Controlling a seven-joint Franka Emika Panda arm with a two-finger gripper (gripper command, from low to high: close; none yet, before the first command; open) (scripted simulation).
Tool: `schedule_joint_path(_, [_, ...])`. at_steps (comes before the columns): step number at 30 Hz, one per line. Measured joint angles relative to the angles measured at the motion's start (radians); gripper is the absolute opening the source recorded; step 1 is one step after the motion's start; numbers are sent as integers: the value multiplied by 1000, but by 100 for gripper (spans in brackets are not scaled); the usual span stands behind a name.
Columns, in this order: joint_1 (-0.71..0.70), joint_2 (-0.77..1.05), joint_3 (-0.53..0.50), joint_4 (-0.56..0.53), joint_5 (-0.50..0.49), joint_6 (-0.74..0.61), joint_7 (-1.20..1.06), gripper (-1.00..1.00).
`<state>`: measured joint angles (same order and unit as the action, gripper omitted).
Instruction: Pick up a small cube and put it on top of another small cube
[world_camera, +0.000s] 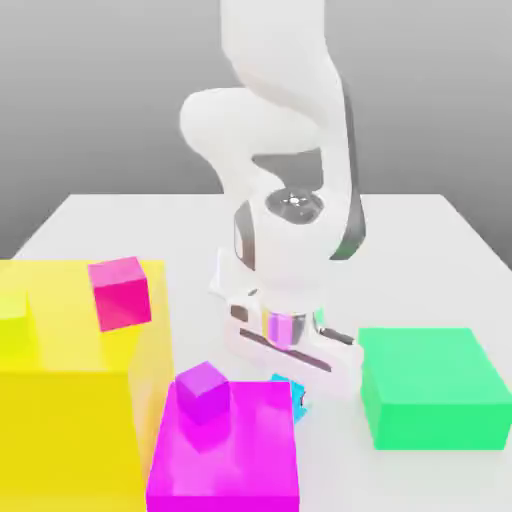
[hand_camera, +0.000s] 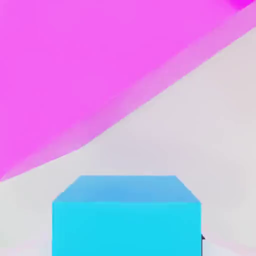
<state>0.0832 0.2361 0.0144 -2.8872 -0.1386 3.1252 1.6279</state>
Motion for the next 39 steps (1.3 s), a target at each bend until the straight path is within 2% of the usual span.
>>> schedule_joint_path(4, [-56, -121, 71, -22, 62, -99, -49, -100])
schedule_joint_path(8, [-50, -261, 90, -47, 146, -214, -109, -100])
schedule_joint_path(11, [-25, -254, 96, -10, 132, -273, -183, -100])
schedule_joint_path(16, [3, -184, 117, 116, 117, -449, -282, -100])
schedule_joint_path(18, [1, -171, 121, 180, 142, -512, -292, -100])
schedule_joint_path(21, [-43, -198, 107, 275, 228, -598, -298, -100])
schedule_joint_path(25, [-130, -232, 82, 388, 281, -705, -292, -100])
schedule_joint_path(39, [-367, -351, -73, 773, 357, -1071, -204, -100])
